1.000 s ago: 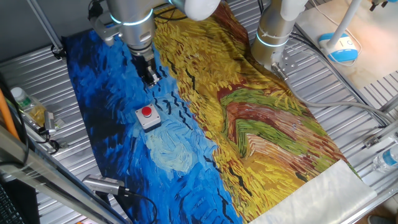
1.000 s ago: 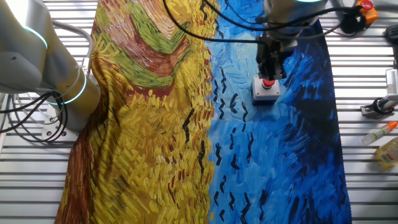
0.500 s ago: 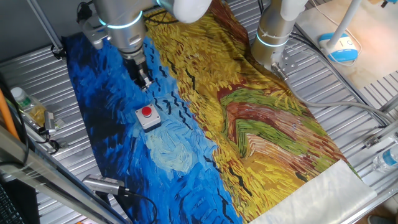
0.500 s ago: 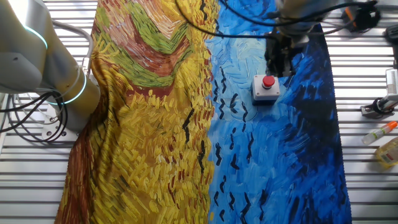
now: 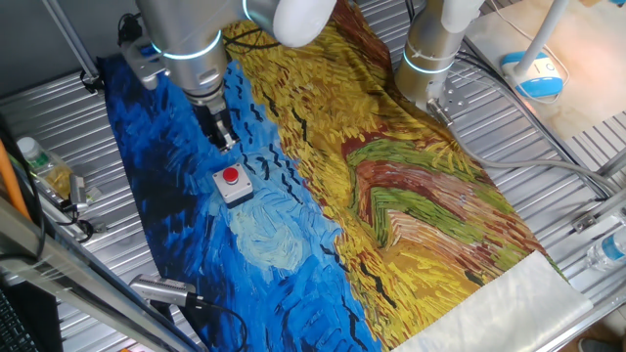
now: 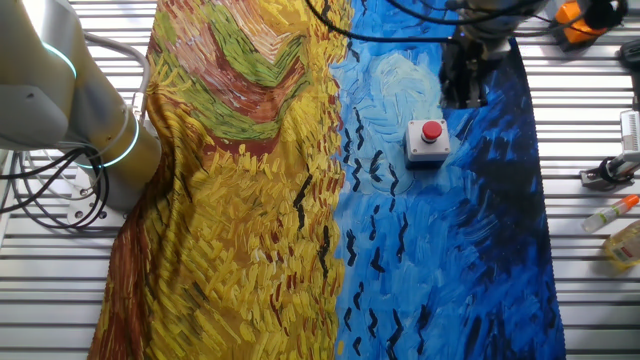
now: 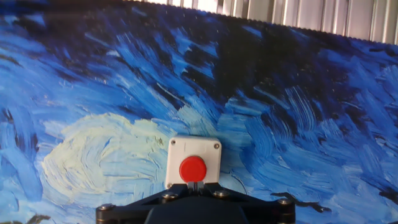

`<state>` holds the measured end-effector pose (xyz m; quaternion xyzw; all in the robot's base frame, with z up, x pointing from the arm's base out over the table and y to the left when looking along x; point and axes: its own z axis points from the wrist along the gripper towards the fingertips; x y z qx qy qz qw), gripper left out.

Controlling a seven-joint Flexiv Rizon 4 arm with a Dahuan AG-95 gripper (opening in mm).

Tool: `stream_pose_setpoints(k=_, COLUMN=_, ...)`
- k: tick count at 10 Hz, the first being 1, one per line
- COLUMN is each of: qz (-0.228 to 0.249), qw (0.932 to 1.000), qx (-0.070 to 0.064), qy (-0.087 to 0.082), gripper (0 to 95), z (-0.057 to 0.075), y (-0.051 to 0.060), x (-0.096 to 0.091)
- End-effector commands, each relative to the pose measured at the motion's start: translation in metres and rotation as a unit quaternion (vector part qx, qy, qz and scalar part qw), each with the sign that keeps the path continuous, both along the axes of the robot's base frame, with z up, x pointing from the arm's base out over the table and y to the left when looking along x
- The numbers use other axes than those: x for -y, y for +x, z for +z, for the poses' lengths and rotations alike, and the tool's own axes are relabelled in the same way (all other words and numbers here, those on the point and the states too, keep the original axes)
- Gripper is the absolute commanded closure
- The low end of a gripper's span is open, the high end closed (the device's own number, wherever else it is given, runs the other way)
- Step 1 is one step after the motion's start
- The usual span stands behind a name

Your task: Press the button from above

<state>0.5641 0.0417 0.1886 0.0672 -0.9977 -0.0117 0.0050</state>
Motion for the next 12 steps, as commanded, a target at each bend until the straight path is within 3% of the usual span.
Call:
stream_pose_setpoints(k=1, qz=-0.004, qw=1.0000, qx=-0.001, qy=0.000, gripper=95.0, z=0.001, y=0.005, x=-0.004)
stream_pose_setpoints(k=5, qz=-0.005, qw=1.0000, qx=-0.002, qy=0.000, gripper=95.0, z=-0.002, y=0.011, x=-0.008)
stream_pose_setpoints(k=10, qz=0.002, qw=1.0000, qx=0.006, qy=0.000, gripper=95.0, z=-0.010, y=0.009, x=-0.010)
stream_pose_setpoints(k=12, qz=0.000, qw=1.0000, qx=0.002, qy=0.001, gripper=95.0, z=-0.012, y=0.009, x=-0.011)
